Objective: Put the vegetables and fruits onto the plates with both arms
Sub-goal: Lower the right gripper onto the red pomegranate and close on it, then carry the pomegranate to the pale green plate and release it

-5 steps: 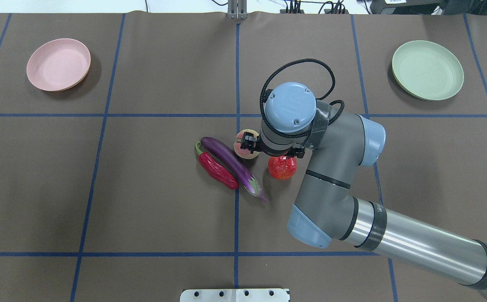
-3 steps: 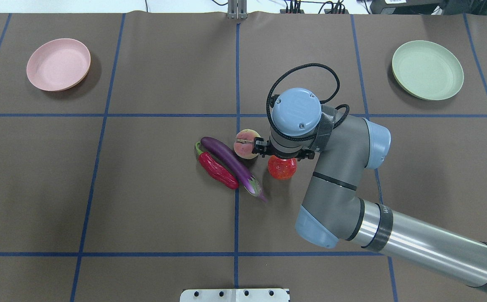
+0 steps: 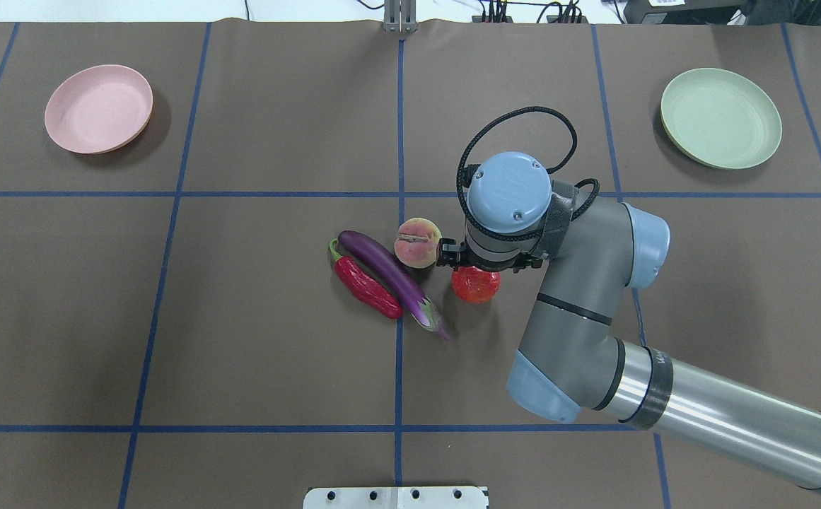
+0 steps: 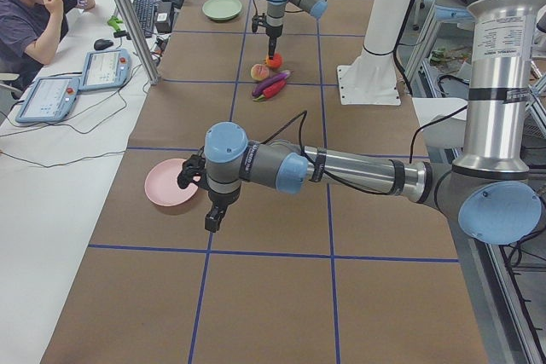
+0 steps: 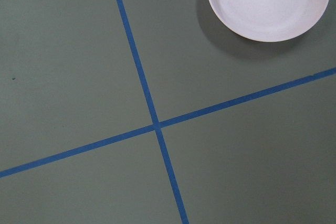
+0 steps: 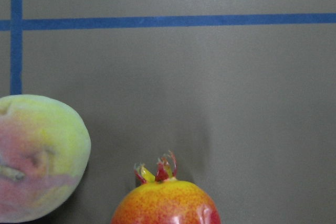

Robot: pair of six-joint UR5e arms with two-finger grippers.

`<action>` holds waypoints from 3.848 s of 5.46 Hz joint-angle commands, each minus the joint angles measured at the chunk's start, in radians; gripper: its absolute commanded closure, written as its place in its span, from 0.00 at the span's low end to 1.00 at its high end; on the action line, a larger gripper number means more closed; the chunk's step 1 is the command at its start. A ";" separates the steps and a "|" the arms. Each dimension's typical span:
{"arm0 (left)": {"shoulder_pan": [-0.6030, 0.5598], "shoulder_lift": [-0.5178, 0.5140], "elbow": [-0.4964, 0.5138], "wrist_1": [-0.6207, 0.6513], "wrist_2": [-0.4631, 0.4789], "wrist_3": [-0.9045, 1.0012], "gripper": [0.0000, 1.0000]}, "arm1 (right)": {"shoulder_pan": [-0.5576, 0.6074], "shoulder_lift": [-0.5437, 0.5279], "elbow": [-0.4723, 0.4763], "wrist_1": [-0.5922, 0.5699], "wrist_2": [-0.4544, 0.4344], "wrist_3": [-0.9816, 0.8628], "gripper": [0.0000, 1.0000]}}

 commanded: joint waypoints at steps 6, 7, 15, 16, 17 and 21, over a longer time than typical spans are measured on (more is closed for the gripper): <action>0.000 0.001 0.000 0.000 -0.001 0.000 0.00 | -0.004 0.014 0.006 -0.010 0.005 -0.011 1.00; 0.000 0.001 -0.002 -0.002 -0.001 0.000 0.00 | 0.065 0.004 0.033 -0.015 0.043 -0.018 1.00; 0.002 0.013 -0.009 -0.012 -0.020 0.002 0.00 | 0.665 -0.148 -0.478 0.403 0.462 -0.969 1.00; 0.002 0.013 -0.008 -0.012 -0.020 0.002 0.00 | 0.679 -0.139 -0.543 0.413 0.456 -1.026 1.00; 0.002 0.013 -0.006 -0.011 -0.020 0.003 0.00 | 0.679 -0.137 -0.558 0.413 0.446 -1.025 0.92; 0.002 0.015 -0.006 -0.011 -0.020 0.002 0.00 | 0.634 -0.091 -0.400 0.400 0.452 -0.694 0.01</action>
